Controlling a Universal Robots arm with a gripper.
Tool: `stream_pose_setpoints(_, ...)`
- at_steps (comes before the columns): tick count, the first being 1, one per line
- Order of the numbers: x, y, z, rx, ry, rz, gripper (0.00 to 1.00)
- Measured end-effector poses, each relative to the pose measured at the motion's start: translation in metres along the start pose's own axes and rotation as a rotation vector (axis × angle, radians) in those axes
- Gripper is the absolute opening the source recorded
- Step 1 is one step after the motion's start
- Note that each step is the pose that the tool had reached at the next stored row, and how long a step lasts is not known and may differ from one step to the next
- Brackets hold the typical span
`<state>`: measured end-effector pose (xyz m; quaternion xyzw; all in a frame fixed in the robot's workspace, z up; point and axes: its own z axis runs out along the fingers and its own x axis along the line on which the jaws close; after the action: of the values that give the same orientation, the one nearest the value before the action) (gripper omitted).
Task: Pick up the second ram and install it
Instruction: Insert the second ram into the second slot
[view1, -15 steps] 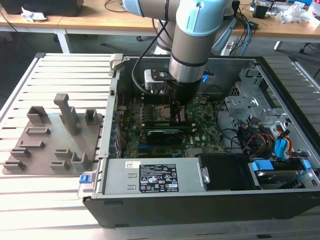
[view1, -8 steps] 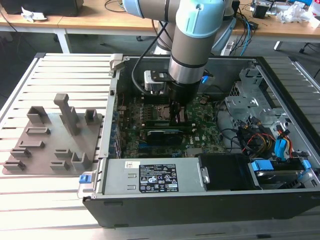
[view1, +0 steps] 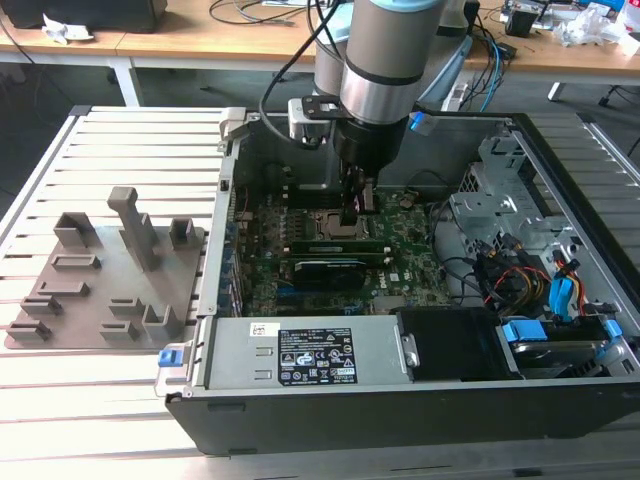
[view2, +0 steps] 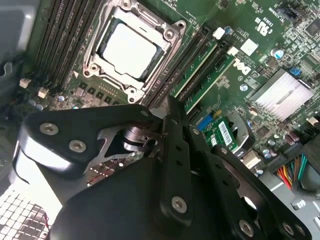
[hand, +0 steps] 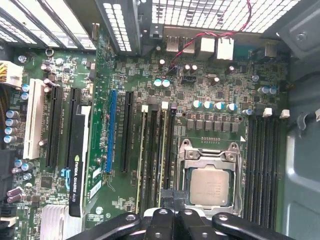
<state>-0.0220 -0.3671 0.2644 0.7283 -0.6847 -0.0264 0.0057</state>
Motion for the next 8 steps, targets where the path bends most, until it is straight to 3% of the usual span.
stream_pose_setpoints(8,0.0,0.0,-0.0001,-0.0001,-0.0003,0.0,0.11)
